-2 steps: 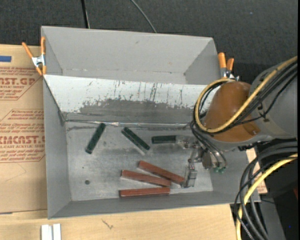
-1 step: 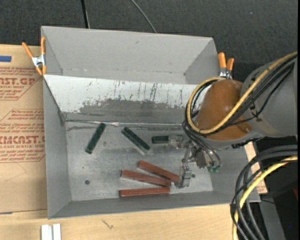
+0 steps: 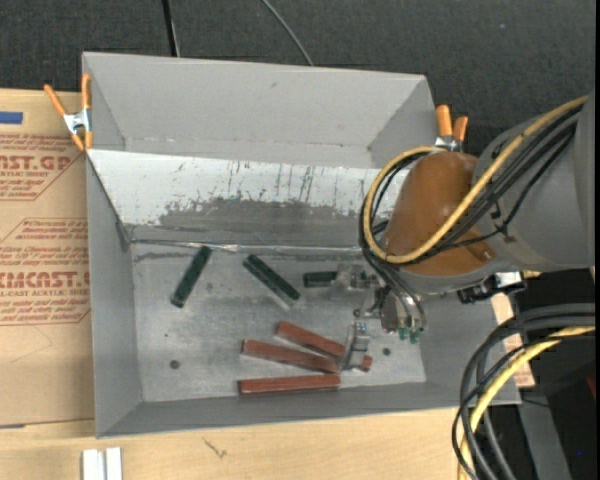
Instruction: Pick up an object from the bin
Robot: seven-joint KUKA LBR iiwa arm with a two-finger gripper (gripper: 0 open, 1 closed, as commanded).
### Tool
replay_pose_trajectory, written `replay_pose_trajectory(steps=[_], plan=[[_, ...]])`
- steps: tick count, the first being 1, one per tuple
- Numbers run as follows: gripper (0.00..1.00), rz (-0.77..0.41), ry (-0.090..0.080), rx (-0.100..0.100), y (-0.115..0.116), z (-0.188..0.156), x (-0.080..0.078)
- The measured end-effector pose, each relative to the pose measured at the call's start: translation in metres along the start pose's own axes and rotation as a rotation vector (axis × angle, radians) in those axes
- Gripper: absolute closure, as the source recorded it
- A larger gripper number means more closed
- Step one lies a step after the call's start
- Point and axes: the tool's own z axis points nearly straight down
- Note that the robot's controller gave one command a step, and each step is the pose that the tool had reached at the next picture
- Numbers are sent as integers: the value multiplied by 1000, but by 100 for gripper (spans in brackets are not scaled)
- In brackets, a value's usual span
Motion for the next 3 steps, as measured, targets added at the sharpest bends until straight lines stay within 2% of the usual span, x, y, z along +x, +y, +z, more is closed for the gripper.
replay_pose_trajectory(steps=[1, 2, 3], plan=[[0, -18, 2, 1, 9, 52, 4], [100, 26, 1, -2, 11, 53, 0], [100, 32, 0, -2, 11, 52, 0]])
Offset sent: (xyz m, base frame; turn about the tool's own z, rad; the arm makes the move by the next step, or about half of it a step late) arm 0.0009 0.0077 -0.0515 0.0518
